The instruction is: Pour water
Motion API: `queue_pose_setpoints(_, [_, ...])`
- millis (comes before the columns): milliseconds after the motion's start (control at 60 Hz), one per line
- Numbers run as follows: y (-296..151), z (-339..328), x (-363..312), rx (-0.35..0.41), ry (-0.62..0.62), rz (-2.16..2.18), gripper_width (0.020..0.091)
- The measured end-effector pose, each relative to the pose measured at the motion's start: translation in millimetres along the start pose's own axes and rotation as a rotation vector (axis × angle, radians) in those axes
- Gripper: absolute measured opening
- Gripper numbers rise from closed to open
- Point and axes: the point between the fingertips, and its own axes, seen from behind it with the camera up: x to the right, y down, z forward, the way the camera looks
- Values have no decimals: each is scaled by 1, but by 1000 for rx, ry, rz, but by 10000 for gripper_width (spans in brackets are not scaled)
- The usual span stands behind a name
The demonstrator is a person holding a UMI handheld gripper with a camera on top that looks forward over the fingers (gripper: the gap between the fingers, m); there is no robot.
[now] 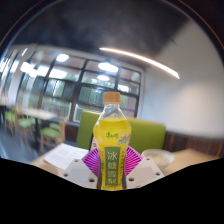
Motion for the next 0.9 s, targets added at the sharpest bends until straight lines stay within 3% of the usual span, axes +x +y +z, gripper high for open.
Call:
queue_pose_setpoints(50, [13,3,8,-35,-21,177,275])
queue_pose_setpoints(67, [34,8,5,-12,0,246,274])
queue_pose_setpoints(367, [106,30,-41,-99,-118,192,274])
queue_pose_setpoints(433, [100,32,-37,-71,-125,167,288])
queue_pose_setpoints(583, [106,28,-39,-84,-115,190,303])
queue_pose_setpoints(750, [102,24,-36,-80,-114,195,466])
queue_pose_setpoints(800, [103,22,-34,-83,-104,192,586])
queue_pose_setpoints(867, [99,24,-32,-79,-102,198,864])
queue_pose_setpoints(900, [99,24,-29,-78,-93,199,843])
